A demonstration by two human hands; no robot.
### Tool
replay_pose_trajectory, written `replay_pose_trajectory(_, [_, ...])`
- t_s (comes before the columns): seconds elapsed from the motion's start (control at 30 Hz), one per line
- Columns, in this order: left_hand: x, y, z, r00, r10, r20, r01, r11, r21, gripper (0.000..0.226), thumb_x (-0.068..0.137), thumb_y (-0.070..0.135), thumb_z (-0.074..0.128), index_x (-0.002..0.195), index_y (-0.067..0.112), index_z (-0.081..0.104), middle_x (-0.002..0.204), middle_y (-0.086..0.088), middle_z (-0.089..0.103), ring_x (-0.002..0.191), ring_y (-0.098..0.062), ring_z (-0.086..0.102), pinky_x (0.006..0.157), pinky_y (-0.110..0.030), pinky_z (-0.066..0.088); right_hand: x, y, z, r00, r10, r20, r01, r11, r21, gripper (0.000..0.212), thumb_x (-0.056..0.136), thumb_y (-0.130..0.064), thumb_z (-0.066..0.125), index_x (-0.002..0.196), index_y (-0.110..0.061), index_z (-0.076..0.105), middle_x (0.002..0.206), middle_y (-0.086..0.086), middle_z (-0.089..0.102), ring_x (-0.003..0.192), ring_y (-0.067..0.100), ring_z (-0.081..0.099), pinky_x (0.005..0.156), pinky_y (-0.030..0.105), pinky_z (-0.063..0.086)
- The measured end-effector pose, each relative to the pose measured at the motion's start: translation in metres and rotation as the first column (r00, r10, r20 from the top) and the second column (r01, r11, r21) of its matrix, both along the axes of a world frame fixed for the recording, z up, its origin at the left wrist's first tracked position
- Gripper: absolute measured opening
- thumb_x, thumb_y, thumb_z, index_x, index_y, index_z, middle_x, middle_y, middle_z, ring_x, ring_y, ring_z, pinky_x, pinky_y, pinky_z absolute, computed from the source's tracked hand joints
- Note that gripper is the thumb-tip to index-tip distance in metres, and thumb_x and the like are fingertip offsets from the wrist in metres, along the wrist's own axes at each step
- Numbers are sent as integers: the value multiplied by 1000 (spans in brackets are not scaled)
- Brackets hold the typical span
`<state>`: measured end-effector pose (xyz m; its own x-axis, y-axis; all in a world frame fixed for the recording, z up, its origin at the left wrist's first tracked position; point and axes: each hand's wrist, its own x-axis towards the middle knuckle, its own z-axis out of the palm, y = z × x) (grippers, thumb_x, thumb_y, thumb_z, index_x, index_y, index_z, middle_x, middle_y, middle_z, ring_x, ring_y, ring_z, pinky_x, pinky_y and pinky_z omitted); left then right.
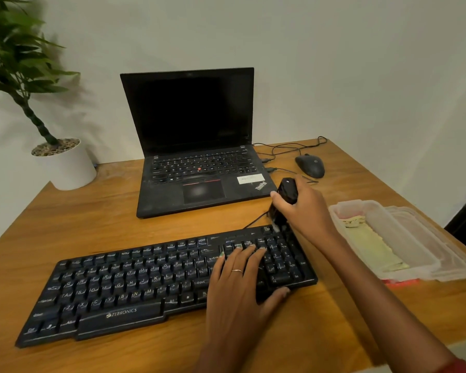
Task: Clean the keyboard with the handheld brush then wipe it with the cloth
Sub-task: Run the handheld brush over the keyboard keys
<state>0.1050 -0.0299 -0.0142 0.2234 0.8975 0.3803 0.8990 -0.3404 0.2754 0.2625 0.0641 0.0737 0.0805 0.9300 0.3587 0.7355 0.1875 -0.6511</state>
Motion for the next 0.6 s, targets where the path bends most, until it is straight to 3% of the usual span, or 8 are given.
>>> replay_pose_trajectory(0.13, [0, 0, 1, 1000, 10, 11, -10, 1000, 21, 71, 85, 80, 26, 129, 29, 49, 127, 10, 59, 117, -8, 55, 109, -38, 33, 9, -29, 8, 996, 81, 43, -77, 994, -74, 23, 84, -32, 63, 84, -12, 52, 69, 2, 57, 64, 18, 55, 56, 31, 42])
replay_pose_trajectory(0.27, [0, -1, 0, 1000, -5, 22, 5, 1000, 15, 71, 85, 79, 27, 130, 28, 49, 129, 11, 58, 119, -9, 53, 108, -40, 36, 20, -64, 20, 981, 190, 39, -166, 926, -338, 20, 78, -31, 65, 84, -14, 56, 75, 6, 64, 71, 21, 62, 63, 40, 52])
replay_pose_trajectory(0.33, [0, -1, -1, 999, -18, 40, 18, 1000, 11, 72, 84, 79, 32, 132, 28, 48, 130, 10, 57, 121, -10, 52, 110, -39, 33, 23, -65, 25, 974, 223, 45, -188, 901, -392, 19, 79, -32, 65, 85, -16, 58, 76, 3, 66, 72, 19, 64, 65, 40, 54])
replay_pose_trajectory(0.43, [0, -1, -1, 999, -18, 43, 18, 1000, 15, 73, 82, 79, 35, 132, 28, 47, 128, 10, 58, 117, -9, 54, 107, -40, 33, 14, -46, 20, 985, 131, 116, -105, 973, -207, 22, 83, -37, 64, 86, -17, 55, 73, -2, 61, 67, 13, 59, 57, 31, 50])
replay_pose_trajectory(0.5, [1, -1, 0, 997, -23, 68, 21, 1000, 23, 73, 81, 79, 40, 133, 28, 44, 126, 10, 59, 116, -10, 55, 105, -39, 34, 4, -31, 11, 996, 37, 84, -32, 997, -65, 23, 86, -39, 62, 87, -19, 51, 69, -6, 56, 64, 11, 55, 53, 26, 43])
replay_pose_trajectory(0.6, [1, -1, 1, 997, -12, 77, 9, 999, 39, 74, 80, 78, 41, 133, 27, 45, 123, 10, 61, 112, -9, 57, 104, -39, 34, -2, -17, -2, 1000, -6, -8, 6, 1000, 29, 25, 87, -40, 61, 90, -17, 50, 68, -4, 57, 64, 17, 57, 58, 39, 49])
